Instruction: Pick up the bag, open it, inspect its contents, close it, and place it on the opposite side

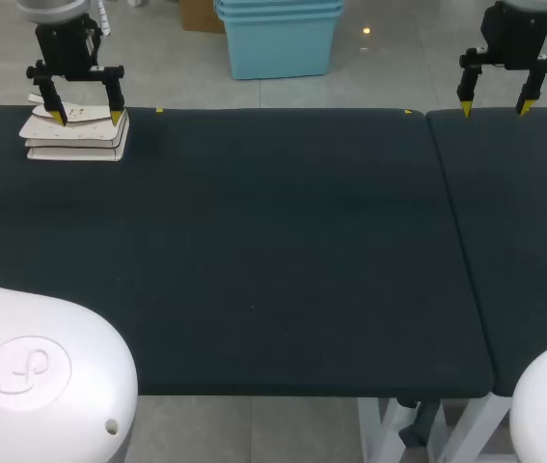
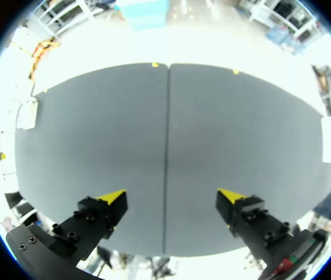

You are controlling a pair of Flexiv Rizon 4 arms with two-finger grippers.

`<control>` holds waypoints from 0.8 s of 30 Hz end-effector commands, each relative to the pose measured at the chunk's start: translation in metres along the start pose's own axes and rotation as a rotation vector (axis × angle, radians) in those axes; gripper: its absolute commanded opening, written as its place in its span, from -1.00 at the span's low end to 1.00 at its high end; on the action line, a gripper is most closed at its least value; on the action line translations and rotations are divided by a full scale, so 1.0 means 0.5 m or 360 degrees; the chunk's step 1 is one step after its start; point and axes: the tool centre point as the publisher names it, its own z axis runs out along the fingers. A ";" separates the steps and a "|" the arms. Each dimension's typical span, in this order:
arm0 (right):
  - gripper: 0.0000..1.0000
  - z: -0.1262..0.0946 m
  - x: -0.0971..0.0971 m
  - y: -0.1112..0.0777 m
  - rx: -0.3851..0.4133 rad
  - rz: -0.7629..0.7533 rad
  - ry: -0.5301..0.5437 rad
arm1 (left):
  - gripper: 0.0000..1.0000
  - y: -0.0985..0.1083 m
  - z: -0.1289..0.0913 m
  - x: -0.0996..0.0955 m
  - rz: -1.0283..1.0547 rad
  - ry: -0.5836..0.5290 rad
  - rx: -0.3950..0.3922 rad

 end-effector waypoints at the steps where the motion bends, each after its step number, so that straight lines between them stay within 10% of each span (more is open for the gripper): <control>1: 1.00 -0.002 0.001 0.001 0.0005 0.0001 -0.0004 | 1.00 0.001 -0.001 0.001 -0.0001 -0.0003 0.0000; 24: 1.00 0.003 0.013 0.001 -0.0074 -0.0278 -0.0017 | 1.00 -0.005 -0.004 -0.006 0.0161 0.0159 -0.0038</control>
